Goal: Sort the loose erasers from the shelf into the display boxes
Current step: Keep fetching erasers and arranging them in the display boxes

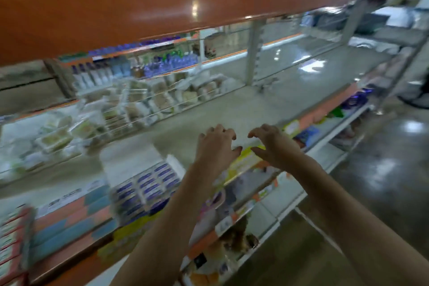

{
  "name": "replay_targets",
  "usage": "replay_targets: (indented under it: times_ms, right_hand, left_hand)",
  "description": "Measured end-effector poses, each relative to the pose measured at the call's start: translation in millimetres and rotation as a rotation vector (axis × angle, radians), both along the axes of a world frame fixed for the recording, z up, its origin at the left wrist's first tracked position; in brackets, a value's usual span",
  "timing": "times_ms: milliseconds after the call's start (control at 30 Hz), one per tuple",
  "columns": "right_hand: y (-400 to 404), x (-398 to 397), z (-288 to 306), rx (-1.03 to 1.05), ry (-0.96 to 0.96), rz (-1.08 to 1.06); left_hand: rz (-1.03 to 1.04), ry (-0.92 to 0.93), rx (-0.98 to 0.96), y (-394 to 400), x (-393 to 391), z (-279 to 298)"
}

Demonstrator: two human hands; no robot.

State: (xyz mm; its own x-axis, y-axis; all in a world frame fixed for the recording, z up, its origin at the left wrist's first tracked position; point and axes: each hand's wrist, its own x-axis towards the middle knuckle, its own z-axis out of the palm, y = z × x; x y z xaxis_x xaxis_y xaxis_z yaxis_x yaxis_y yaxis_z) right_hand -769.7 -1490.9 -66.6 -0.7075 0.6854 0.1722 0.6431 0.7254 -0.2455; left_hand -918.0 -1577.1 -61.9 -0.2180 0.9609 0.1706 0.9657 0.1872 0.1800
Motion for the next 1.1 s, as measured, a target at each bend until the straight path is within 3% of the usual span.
replay_targets:
  times_ms: [200,433,767,1100]
  right_hand:
    - [88.9,71.9,-14.4,-0.001,-0.014,-0.136]
    - [178.9,94.3,-33.6,-0.06,-0.029,-0.172]
    - [324.6,62.9,-34.6,-0.119,-0.112,-0.082]
    - [419.5,-4.3,-47.5,-0.128,-0.123,0.038]
  left_hand:
    - [-0.022,0.016,-0.077,111.6,60.3,-11.8]
    - [0.039,0.043,-0.12,213.6,73.9,-30.6]
    - [0.223,-0.149,-0.161,347.2,34.0,-46.3]
    - [0.306,-0.128,-0.06,405.3,13.4,-60.2]
